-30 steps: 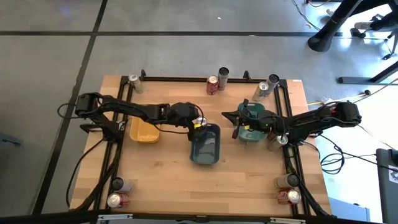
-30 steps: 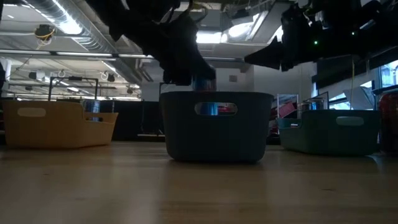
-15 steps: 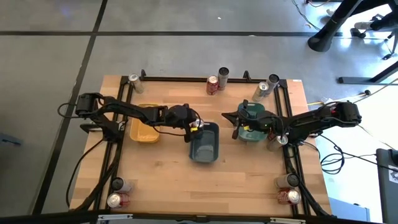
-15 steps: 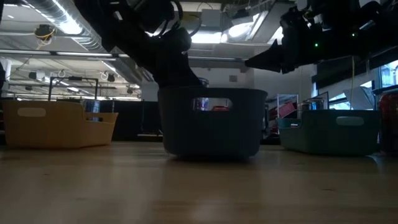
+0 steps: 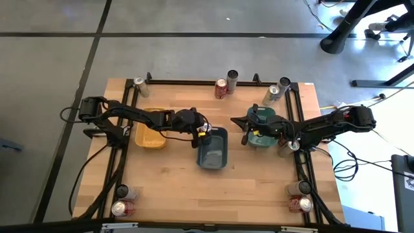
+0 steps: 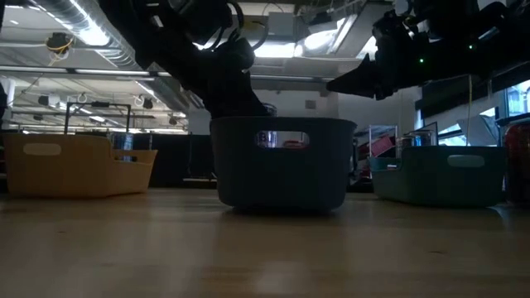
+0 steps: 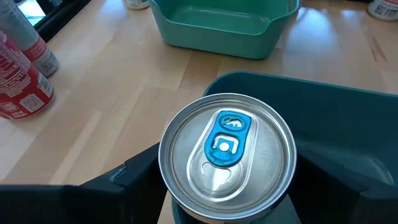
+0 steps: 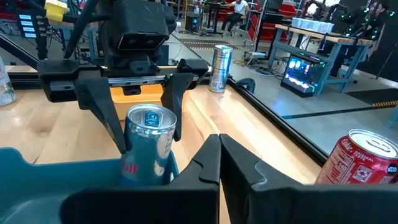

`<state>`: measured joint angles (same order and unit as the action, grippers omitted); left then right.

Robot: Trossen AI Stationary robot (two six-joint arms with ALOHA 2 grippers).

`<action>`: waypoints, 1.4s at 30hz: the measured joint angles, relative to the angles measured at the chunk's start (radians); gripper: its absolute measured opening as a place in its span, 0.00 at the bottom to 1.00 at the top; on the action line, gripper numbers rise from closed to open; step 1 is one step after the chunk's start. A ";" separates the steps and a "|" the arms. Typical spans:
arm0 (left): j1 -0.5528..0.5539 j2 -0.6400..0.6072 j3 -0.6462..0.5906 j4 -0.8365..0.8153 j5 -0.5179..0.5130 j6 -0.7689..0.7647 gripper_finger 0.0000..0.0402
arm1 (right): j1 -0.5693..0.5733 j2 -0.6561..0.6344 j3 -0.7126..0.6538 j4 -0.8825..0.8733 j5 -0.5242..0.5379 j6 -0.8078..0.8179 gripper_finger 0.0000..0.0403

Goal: Sort soda cans
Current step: Put the blue soda can into blue bin

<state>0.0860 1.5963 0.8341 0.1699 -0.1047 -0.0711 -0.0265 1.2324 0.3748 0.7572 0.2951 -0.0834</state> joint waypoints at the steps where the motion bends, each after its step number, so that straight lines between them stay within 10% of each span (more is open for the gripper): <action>1: 0.000 0.000 -0.001 -0.004 0.001 0.000 0.70 | 0.000 0.000 0.000 0.000 0.000 0.000 0.01; 28: 0.017 -0.177 0.026 -0.085 -0.009 0.001 0.82 | 0.000 0.000 0.000 0.000 0.008 0.000 0.01; 42: 0.129 -0.376 0.027 -0.124 -0.264 0.053 0.83 | 0.000 0.000 0.000 -0.001 0.008 0.000 0.01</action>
<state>0.2147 1.2200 0.8612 0.0463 -0.3688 -0.0181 -0.0261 1.2324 0.3744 0.7563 0.3027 -0.0834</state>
